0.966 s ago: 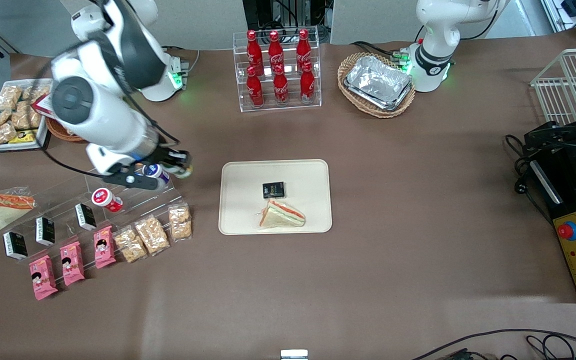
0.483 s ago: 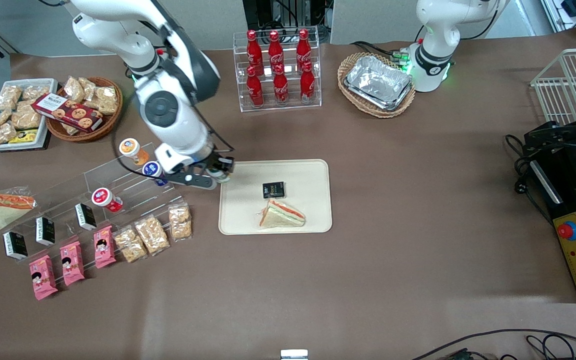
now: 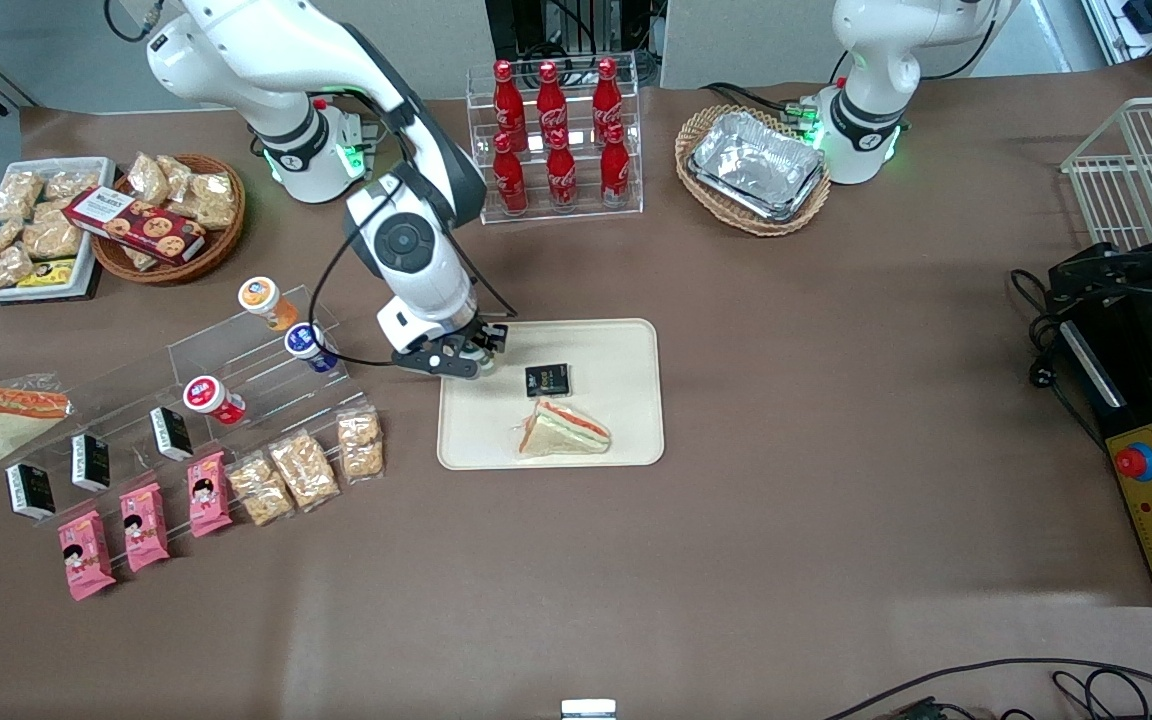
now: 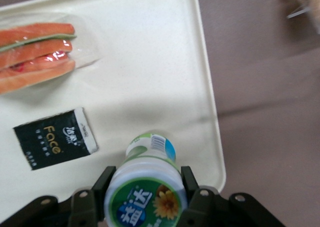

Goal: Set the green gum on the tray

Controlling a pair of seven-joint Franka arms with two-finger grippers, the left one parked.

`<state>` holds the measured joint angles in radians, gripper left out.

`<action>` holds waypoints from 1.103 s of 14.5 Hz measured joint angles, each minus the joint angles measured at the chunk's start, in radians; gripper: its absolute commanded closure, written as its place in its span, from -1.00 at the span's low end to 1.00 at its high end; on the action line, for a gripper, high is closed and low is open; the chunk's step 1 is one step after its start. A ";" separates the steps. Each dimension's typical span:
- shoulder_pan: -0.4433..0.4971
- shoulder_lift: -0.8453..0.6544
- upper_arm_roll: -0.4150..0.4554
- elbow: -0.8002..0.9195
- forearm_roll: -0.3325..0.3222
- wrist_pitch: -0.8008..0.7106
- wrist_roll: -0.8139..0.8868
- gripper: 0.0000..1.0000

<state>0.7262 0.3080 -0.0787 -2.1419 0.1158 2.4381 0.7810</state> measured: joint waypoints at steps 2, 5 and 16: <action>0.010 0.040 0.000 0.000 0.000 0.043 0.001 0.03; 0.010 0.067 -0.002 0.000 0.000 0.062 0.001 -0.69; -0.081 -0.027 -0.043 0.038 0.000 -0.054 -0.118 -0.96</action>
<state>0.6454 0.2807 -0.1214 -2.1038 0.1159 2.3845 0.6632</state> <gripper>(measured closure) 0.022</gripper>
